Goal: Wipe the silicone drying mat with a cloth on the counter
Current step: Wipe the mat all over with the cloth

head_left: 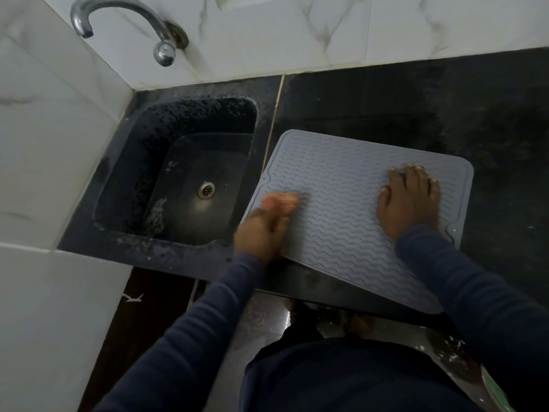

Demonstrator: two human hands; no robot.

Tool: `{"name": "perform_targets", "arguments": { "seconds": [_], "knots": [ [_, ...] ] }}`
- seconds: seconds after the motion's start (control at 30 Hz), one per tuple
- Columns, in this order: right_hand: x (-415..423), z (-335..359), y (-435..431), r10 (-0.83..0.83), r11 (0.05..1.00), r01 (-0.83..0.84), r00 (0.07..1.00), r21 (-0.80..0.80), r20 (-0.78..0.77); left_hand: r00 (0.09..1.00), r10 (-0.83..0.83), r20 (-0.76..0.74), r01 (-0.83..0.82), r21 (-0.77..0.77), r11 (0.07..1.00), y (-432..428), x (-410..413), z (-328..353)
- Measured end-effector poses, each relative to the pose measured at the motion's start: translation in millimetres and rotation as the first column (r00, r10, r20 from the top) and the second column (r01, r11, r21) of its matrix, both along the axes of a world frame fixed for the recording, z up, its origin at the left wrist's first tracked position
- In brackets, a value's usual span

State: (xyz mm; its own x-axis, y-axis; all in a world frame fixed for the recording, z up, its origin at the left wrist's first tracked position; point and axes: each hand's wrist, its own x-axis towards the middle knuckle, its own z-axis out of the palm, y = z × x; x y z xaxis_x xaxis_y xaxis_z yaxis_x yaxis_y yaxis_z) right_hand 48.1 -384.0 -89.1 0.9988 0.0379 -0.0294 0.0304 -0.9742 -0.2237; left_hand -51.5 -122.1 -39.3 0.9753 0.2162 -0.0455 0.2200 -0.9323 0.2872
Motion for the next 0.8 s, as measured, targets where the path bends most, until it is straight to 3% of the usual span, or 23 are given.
{"name": "perform_targets", "arguments": {
  "seconds": [0.1,0.17,0.3,0.4,0.5,0.57,0.63,0.7,0.8],
  "knots": [
    [20,12,0,-0.014,0.998,0.016,0.999,-0.059,0.045,0.925,-0.376,-0.047,0.376,-0.018,0.926,-84,-11,-12],
    [33,15,-3,-0.025,0.999,0.027,0.999,-0.036,0.035,0.891,-0.451,-0.038,0.453,0.059,0.89,-99,-14,-16],
    [36,5,-5,-0.013,1.0,0.013,1.0,0.018,0.018,0.984,-0.094,-0.153,0.112,0.118,0.987,-8,0,-19],
    [36,7,-2,-0.009,0.999,0.009,1.0,0.041,0.003,0.975,0.098,-0.198,-0.059,0.194,0.979,35,17,-3],
    [38,8,-1,-0.014,1.0,0.014,1.0,0.026,0.001,0.993,0.017,-0.12,-0.009,0.07,0.997,6,32,9],
    [37,8,-1,-0.016,1.0,0.017,1.0,0.024,-0.005,0.986,-0.166,-0.035,0.162,-0.1,0.982,-34,42,8],
    [37,8,-1,-0.006,0.999,0.006,1.0,0.031,-0.017,0.944,-0.321,-0.074,0.306,-0.164,0.938,-81,48,-2],
    [38,8,-3,-0.015,0.999,0.017,0.999,0.044,-0.037,0.903,-0.4,-0.155,0.379,-0.147,0.914,-118,52,-7],
    [39,7,-4,-0.022,0.998,0.024,0.999,0.052,-0.039,0.891,-0.385,-0.239,0.384,-0.051,0.922,-108,59,-6]
  ]
}}
